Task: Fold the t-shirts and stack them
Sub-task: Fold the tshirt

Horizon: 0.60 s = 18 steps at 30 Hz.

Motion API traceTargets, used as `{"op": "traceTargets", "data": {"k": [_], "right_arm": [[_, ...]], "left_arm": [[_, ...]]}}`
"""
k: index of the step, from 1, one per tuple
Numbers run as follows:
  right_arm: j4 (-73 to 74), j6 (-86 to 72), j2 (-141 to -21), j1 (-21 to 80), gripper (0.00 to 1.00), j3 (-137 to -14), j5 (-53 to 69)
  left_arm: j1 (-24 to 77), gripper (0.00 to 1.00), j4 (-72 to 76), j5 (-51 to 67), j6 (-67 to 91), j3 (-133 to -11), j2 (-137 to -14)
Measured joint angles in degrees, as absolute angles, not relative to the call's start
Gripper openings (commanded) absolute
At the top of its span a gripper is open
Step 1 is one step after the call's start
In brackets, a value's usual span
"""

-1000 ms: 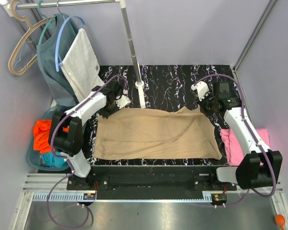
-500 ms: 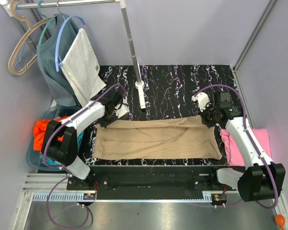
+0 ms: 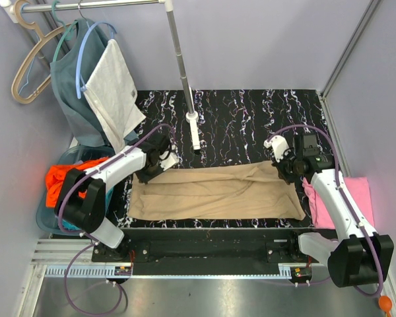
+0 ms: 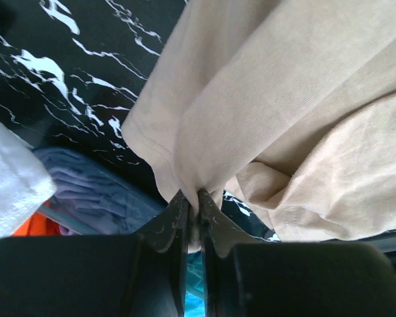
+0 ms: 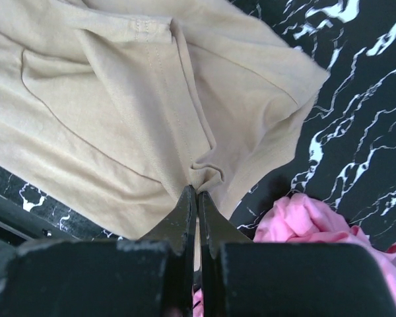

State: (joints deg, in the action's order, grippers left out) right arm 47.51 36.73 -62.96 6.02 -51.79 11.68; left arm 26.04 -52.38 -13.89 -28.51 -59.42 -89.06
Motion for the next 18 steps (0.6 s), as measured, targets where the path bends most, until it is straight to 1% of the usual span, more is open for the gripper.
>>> {"op": "traceTargets", "data": {"k": [1, 4, 6, 7, 8, 9, 10, 11, 13, 14, 15, 18], "right_arm": [[47.6, 36.9, -62.9, 6.0, 0.00, -51.4, 11.7], [47.9, 37.3, -62.8, 6.0, 0.00, -49.9, 11.6], [47.9, 37.7, -62.7, 6.0, 0.03, -49.0, 11.6], [47.9, 37.9, -62.7, 6.0, 0.11, -48.4, 11.5], [47.9, 38.1, -62.7, 6.0, 0.16, -47.9, 11.4], [47.9, 38.3, -62.7, 6.0, 0.24, -47.4, 11.4], [47.9, 38.6, -62.7, 6.0, 0.39, -47.0, 11.1], [47.9, 38.9, -62.7, 6.0, 0.42, -46.6, 10.8], [47.9, 39.6, -62.7, 6.0, 0.45, -46.2, 9.9], [47.9, 39.8, -62.8, 6.0, 0.54, -46.0, 9.4], [47.9, 39.9, -62.8, 6.0, 0.58, -45.8, 9.2], [48.1, 39.8, -62.8, 6.0, 0.66, -45.7, 8.4]], "left_arm": [[26.0, 0.23, -52.2, -14.0, -28.5, -59.1, -89.1], [26.0, 0.29, -51.2, -14.6, -28.4, -57.8, -89.5], [26.0, 0.34, -50.5, -15.2, -28.0, -56.8, -90.4], [26.0, 0.37, -50.4, -15.3, -27.9, -56.5, -90.9], [26.0, 0.38, -50.2, -15.5, -27.8, -56.1, -91.5], [26.0, 0.39, -50.1, -15.6, -27.7, -55.9, -92.1], [26.0, 0.40, -50.0, -15.6, -27.5, -55.7, -92.6], [26.0, 0.44, -50.0, -15.6, -27.3, -55.7, -93.0], [26.1, 0.47, -49.9, -15.7, -27.1, -55.7, -93.6], [26.1, 0.49, -49.9, -15.7, -27.0, -55.7, -93.9], [26.1, 0.51, -49.8, -15.7, -26.9, -55.7, -94.0], [26.2, 0.57, -49.9, -15.9, -26.9, -55.7, -94.4]]}}
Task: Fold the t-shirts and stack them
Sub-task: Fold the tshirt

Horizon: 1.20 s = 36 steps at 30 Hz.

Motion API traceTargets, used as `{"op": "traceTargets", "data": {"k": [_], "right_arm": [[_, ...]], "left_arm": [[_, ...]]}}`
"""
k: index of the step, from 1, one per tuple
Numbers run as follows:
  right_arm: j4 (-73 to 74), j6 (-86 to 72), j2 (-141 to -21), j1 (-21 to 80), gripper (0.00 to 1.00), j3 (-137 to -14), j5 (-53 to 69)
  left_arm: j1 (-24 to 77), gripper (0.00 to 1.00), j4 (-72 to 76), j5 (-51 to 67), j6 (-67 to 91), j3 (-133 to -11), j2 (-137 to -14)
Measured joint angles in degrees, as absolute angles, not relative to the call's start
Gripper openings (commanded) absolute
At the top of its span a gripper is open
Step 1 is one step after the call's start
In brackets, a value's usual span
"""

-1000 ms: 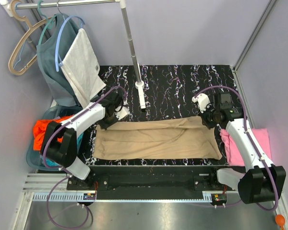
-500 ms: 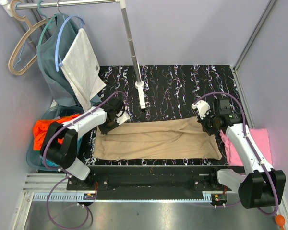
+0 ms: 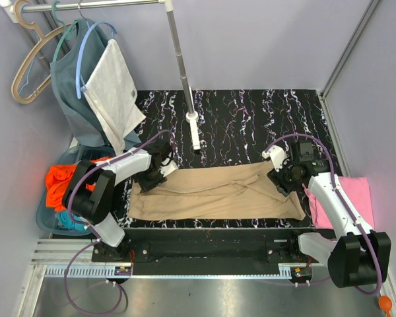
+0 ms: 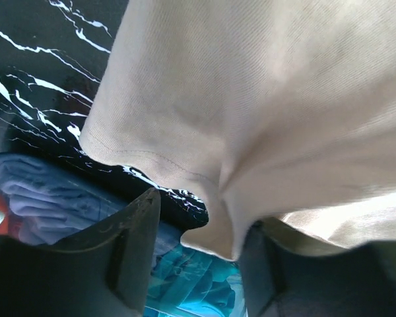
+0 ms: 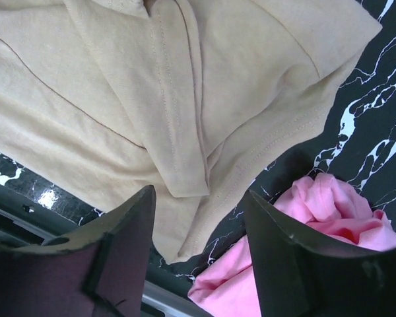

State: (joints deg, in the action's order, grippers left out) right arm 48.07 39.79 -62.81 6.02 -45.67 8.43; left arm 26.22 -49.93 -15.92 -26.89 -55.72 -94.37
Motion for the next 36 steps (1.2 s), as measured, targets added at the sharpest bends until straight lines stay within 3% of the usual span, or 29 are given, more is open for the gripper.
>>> {"op": "traceTargets", "data": {"k": [2, 6, 22, 36], "right_arm": [[48.2, 39.7, -62.8, 6.0, 0.72, -45.7, 8.4], [48.4, 39.6, -62.8, 6.0, 0.74, -45.9, 8.7], [42.7, 36.6, -80.8, 10.2, 0.75, -54.1, 15.1], [37.8, 35.2, -88.2, 13.0, 0.75, -57.1, 15.1]], "left_arm": [[26.2, 0.62, -50.1, -15.9, -26.9, -55.8, -94.4], [26.2, 0.99, -50.8, -15.4, -26.9, -56.4, -94.3], [26.2, 0.99, -51.0, -10.9, -28.0, -62.7, -91.6], [26.2, 0.99, -53.3, -7.2, -29.2, -64.4, -87.5]]}}
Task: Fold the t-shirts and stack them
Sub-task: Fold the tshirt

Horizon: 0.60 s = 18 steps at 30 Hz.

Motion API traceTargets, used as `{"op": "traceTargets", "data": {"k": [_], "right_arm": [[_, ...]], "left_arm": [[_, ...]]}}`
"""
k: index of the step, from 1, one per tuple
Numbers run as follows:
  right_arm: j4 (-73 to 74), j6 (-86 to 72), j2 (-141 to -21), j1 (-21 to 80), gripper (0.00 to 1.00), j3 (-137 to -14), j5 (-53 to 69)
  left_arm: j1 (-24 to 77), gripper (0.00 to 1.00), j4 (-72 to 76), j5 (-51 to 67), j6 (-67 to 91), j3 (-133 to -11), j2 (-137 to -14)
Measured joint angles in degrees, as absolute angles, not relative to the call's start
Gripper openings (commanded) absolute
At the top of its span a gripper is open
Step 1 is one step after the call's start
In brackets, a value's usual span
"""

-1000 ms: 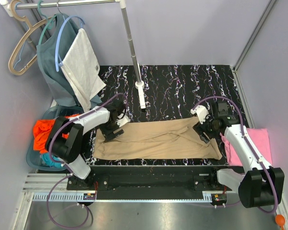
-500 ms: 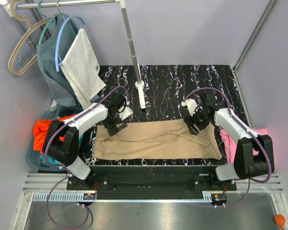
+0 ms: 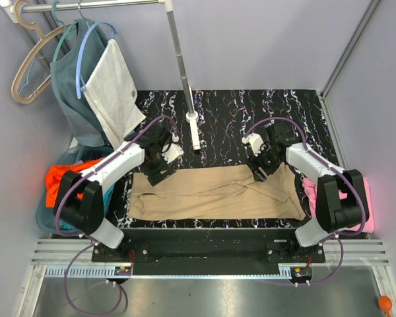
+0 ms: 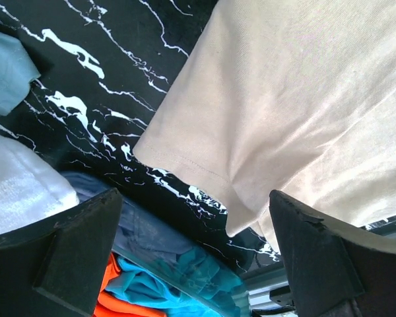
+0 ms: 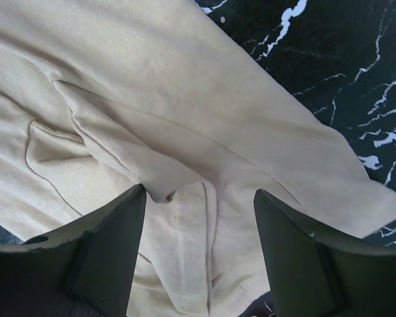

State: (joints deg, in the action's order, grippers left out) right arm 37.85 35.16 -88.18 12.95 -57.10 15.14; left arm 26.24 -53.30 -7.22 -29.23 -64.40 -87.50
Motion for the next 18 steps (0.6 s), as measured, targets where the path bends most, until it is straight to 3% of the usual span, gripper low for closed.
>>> {"op": "traceTargets", "data": {"k": [7, 10, 11, 18], "right_arm": [[37.1, 34.6, -90.6, 15.1, 0.71, -57.4, 15.1], [37.1, 34.4, -90.9, 16.0, 0.61, -57.4, 15.2], [37.0, 34.2, -90.9, 16.4, 0.49, -57.4, 15.1], [36.6, 33.9, -91.2, 18.4, 0.00, -57.3, 14.8]], "left_arm": [[26.2, 0.99, -49.9, -7.8, -30.3, -64.2, -94.6], [26.2, 0.99, -48.4, -8.3, -30.7, -63.9, -97.3], [26.2, 0.99, -47.9, -8.6, -30.9, -63.8, -98.1], [26.2, 0.99, -45.8, -11.4, -31.8, -62.7, -101.3]]}}
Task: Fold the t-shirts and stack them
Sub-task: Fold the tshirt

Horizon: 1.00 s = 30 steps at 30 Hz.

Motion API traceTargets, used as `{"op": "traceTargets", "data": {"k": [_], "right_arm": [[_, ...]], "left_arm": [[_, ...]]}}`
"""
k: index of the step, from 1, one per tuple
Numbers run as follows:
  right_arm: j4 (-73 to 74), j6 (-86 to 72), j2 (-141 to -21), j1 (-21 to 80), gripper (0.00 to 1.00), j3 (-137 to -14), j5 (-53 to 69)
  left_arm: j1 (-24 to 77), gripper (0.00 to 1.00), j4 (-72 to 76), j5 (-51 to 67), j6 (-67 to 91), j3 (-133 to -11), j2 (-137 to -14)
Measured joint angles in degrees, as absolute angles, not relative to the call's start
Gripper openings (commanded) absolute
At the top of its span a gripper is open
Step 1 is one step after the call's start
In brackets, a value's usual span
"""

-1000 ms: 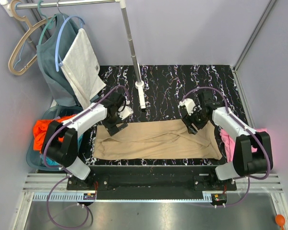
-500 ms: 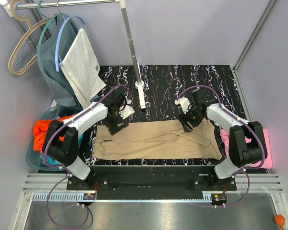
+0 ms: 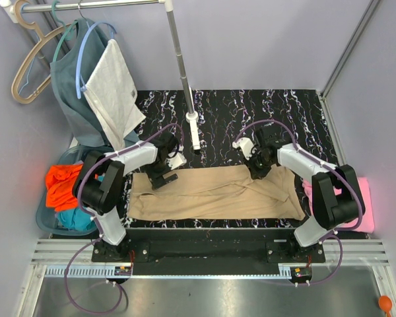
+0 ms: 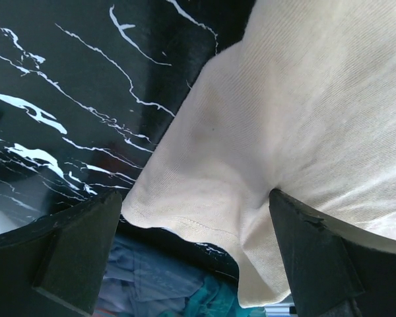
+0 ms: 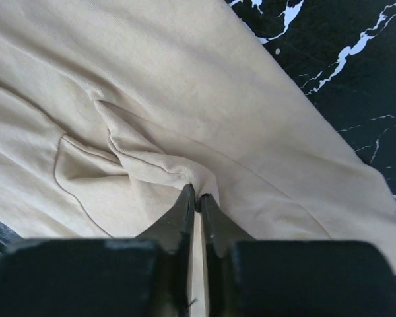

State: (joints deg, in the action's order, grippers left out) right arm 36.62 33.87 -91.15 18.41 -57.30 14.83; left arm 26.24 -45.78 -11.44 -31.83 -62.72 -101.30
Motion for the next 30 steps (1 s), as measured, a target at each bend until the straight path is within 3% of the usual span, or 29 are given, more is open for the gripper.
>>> {"op": "traceTargets", "data": {"k": [19, 23, 24, 30], "right_arm": [[46.2, 33.1, -78.4, 25.0, 0.02, -56.0, 14.7], [49.4, 32.8, -77.6, 28.0, 0.13, -56.0, 16.6], [50.2, 32.8, -77.5, 28.9, 0.22, -55.9, 17.5], [54.3, 32.9, -76.5, 33.3, 0.49, -55.2, 21.0]], "left_arm": [[26.4, 0.99, -45.3, -16.2, -32.6, -64.2, -102.8], [26.4, 0.99, -45.4, -16.6, -32.6, -65.6, -103.7], [26.4, 0.99, -45.3, -16.6, -32.6, -65.8, -103.7], [26.4, 0.99, -45.3, -17.2, -32.6, -66.4, -104.1]]}}
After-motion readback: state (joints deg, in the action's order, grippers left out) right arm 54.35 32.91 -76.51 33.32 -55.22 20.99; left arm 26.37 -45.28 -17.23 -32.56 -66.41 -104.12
